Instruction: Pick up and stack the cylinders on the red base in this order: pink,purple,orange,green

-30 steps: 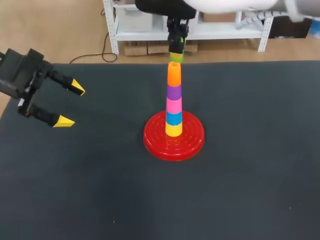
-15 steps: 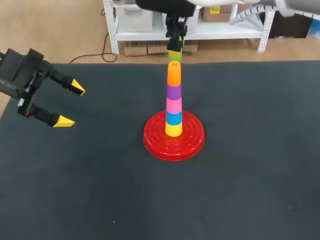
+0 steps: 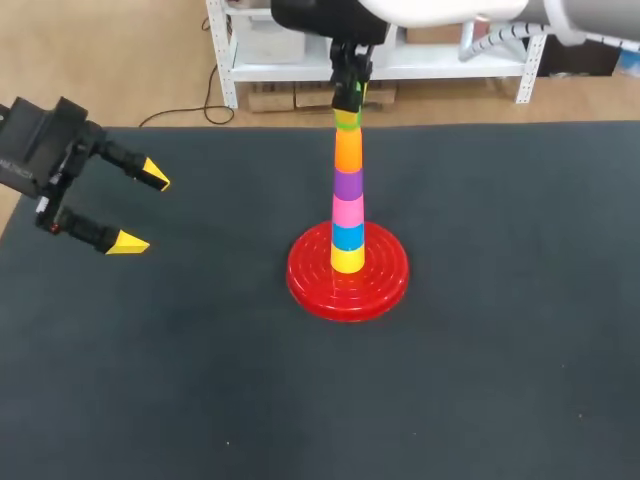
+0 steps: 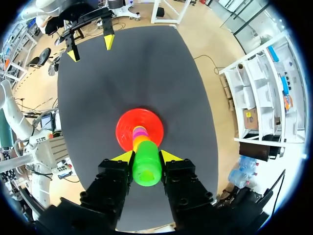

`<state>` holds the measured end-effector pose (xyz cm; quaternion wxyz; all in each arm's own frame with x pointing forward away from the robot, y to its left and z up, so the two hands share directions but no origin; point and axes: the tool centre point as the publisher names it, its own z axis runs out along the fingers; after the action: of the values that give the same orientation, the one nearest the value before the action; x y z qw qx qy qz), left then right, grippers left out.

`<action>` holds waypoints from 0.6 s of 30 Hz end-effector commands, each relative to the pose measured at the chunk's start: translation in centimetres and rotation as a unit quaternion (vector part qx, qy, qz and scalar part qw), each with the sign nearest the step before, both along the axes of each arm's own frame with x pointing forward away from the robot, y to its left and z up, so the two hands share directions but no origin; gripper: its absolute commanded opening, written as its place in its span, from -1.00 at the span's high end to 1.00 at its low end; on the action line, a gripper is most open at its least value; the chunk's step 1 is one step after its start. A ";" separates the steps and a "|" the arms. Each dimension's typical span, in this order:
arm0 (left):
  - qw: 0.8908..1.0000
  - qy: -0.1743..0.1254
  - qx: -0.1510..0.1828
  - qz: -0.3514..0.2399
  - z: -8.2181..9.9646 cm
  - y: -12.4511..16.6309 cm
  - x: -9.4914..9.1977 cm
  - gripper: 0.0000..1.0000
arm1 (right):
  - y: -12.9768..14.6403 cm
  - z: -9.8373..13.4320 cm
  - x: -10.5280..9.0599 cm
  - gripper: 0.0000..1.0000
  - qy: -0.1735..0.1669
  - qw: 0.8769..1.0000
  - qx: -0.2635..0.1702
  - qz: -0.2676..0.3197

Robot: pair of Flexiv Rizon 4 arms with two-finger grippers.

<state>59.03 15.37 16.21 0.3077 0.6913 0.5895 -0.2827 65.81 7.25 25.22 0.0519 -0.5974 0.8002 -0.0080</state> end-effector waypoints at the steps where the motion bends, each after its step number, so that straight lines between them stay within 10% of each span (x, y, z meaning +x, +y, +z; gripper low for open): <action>1: 1.000 -0.002 -0.002 0.000 -0.1 0.1 -0.1 -1.00 | -0.2 -0.4 -0.1 1.00 0.000 1.000 0.001 -0.001; 18: 1.000 -0.002 -0.002 0.000 -0.1 0.1 -0.1 -1.00 | -0.2 -0.2 -0.2 1.00 -0.005 1.000 0.004 -0.003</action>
<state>59.03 15.37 16.21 0.3077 0.6913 0.5895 -0.2827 65.94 7.29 25.03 0.0524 -0.5955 0.8016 -0.0073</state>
